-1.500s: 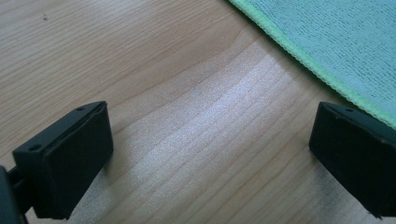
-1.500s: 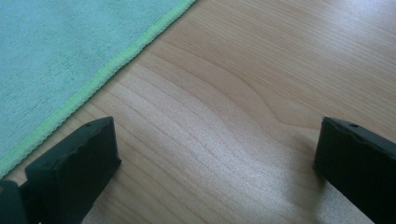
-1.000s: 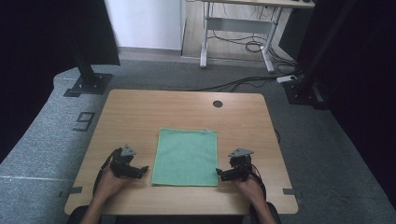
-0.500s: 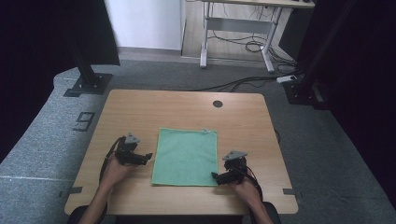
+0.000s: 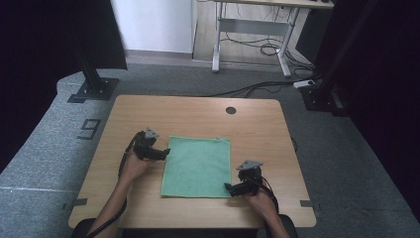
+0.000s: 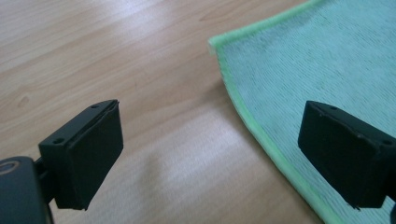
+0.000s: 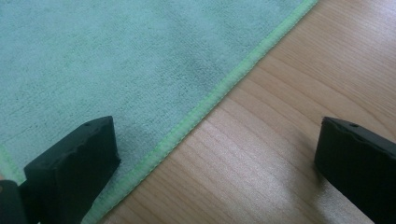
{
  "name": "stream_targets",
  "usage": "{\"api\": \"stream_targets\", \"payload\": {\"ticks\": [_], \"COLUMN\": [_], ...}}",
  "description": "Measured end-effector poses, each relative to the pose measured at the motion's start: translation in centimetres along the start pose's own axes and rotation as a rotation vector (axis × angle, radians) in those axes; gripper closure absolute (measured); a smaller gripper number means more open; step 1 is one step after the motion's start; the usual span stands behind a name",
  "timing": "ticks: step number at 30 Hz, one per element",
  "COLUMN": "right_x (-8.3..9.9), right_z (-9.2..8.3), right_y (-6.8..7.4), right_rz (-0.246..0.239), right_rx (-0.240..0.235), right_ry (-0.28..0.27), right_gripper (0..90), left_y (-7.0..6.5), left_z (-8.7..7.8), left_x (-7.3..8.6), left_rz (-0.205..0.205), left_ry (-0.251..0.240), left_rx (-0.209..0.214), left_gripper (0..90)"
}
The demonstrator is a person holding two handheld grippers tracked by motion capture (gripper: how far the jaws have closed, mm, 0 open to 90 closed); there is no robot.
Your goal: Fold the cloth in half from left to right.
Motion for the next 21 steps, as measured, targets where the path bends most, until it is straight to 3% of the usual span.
{"api": "stream_targets", "payload": {"ticks": [15,21], "right_x": [-0.1,-0.1], "right_z": [-0.2,-0.3], "right_y": [0.5,1.0], "right_rz": [-0.012,-0.03], "right_rx": [-0.008,-0.014], "right_ry": [0.01,0.018], "right_gripper": [0.0,0.0], "left_y": [1.1,1.7], "left_z": [3.1,4.2], "left_x": [-2.4,-2.9], "left_rz": [-0.01,-0.002], "left_ry": [-0.005,0.02], "left_rx": [-0.045,-0.098], "left_gripper": [7.8,7.8]}}
Point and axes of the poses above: each handheld gripper's, and its own axes: z roughly forward along the jaws, x roughly out of its underside, y roughly to its left, the point moved 7 cm from there along z, roughly forward along the jaws, and after that the axes turned 5 degrees about z, right-handed, at the moved point
